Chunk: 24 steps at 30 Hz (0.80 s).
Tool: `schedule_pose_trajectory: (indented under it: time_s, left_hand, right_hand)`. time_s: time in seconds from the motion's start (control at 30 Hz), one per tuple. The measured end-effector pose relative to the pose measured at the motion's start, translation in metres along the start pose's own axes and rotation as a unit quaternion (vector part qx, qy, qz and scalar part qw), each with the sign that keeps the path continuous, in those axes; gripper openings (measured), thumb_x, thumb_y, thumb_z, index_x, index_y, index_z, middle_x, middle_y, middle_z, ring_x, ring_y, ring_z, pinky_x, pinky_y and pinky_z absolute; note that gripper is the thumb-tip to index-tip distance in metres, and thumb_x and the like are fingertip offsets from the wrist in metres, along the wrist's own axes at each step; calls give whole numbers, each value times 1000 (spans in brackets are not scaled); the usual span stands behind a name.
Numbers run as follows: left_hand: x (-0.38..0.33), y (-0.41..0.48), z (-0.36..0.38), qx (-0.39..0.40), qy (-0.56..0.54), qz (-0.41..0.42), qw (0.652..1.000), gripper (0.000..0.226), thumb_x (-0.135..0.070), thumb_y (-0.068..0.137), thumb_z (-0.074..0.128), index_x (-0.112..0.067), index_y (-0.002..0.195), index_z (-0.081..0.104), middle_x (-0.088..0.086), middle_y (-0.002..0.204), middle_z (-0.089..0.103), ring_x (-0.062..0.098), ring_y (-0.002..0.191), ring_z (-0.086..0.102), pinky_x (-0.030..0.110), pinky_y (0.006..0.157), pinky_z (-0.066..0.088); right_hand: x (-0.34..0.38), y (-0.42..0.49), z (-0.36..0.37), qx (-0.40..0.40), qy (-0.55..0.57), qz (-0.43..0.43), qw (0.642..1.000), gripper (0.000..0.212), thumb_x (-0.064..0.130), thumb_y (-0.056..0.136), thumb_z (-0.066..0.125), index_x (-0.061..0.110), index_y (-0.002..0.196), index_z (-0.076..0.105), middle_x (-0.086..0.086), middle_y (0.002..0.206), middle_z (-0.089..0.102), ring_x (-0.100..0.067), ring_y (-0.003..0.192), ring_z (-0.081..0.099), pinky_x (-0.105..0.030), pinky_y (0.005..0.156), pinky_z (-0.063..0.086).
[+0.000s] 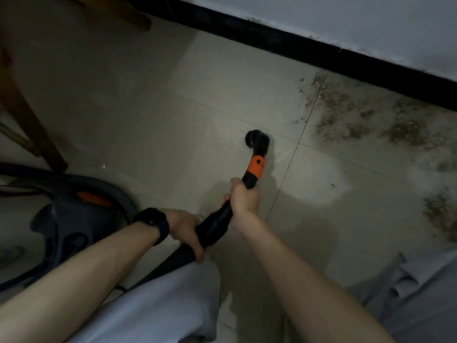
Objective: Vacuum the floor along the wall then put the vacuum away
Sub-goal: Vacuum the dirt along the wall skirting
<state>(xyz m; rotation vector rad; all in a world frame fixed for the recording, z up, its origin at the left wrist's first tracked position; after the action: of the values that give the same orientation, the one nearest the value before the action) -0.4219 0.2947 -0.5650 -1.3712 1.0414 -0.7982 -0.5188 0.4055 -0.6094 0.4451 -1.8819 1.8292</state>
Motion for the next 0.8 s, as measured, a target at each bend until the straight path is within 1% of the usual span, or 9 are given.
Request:
schedule_pose_trajectory:
  time_s: [0.07, 0.13, 0.23, 0.3, 0.37, 0.43, 0.57, 0.7, 0.8]
  left_hand:
    - [-9, 6, -10, -33, -11, 11, 999, 47, -62, 65, 79, -27, 94, 67, -4, 97, 70, 16, 88, 66, 27, 77, 54]
    - [-20, 13, -21, -61, -30, 29, 997, 37, -56, 71, 76, -26, 89, 65, -6, 87, 67, 15, 80, 64, 25, 69, 51]
    - [-50, 13, -45, -108, -38, 78, 990, 32, -51, 77, 73, -29, 95, 59, -4, 95, 66, 16, 85, 64, 26, 70, 51]
    - [-75, 14, -60, -146, -24, 116, 982, 45, -48, 78, 73, -28, 108, 48, -3, 102, 62, 18, 90, 62, 28, 72, 51]
    - [-96, 16, -74, -183, -26, 139, 973, 61, -45, 77, 76, -24, 116, 35, 0, 103, 59, 22, 91, 61, 36, 77, 55]
    - [-113, 18, -91, -214, -25, 158, 964, 71, -40, 76, 78, -23, 123, 29, 2, 104, 58, 25, 90, 61, 42, 79, 57]
    - [-136, 29, -122, -205, -58, 191, 958, 75, -43, 74, 80, -23, 128, 32, 0, 107, 61, 21, 92, 63, 41, 80, 58]
    - [-150, 48, -143, -193, -39, 205, 959, 68, -55, 68, 82, -27, 116, 42, -9, 103, 61, 13, 91, 63, 35, 81, 58]
    - [-146, 64, -155, -183, -38, 201, 961, 60, -49, 71, 82, -27, 111, 44, -11, 101, 59, 9, 90, 60, 27, 75, 56]
  right_hand:
    - [16, 12, -7, -17, 12, -8, 1000, 9, 9, 89, 63, 10, 94, 56, 2, 48, 48, -16, 35, 45, -29, 45, 41]
    - [34, 26, -21, -38, 29, -13, 999, 10, 8, 89, 60, 10, 99, 58, 3, 48, 48, -15, 33, 44, -26, 43, 40]
    - [61, 48, -42, -48, 62, -12, 997, 10, 6, 90, 57, 12, 98, 56, 0, 55, 47, -15, 35, 43, -26, 43, 41]
    - [81, 61, -50, -42, 69, -15, 997, 10, 5, 91, 58, 11, 95, 53, -1, 58, 45, -15, 36, 41, -26, 42, 40]
    - [101, 71, -56, -41, 70, -25, 996, 10, 4, 92, 59, 11, 95, 52, -1, 58, 44, -14, 36, 40, -25, 41, 38]
    - [118, 82, -59, -39, 72, -32, 996, 10, 4, 92, 59, 11, 92, 52, -2, 60, 45, -14, 35, 40, -25, 39, 38]
    - [142, 104, -65, -24, 63, -43, 997, 15, 7, 91, 63, 12, 87, 50, -3, 60, 46, -17, 38, 42, -26, 41, 39]
    - [153, 123, -63, 2, 50, -55, 997, 13, 7, 92, 64, 12, 92, 52, -4, 62, 48, -17, 41, 44, -27, 44, 41]
    - [160, 134, -47, 22, 39, -75, 996, 14, 9, 94, 65, 11, 100, 52, -5, 64, 50, -16, 41, 45, -27, 43, 42]
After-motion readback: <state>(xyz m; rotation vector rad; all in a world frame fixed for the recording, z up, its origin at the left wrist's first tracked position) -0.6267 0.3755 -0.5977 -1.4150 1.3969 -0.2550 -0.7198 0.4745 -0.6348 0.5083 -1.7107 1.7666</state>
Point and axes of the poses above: each hand's wrist, its own y-axis towards the middle knuckle, its own z-axis out of the palm, x = y × z, the point moved 7 cm from there along y, towards the middle knuckle
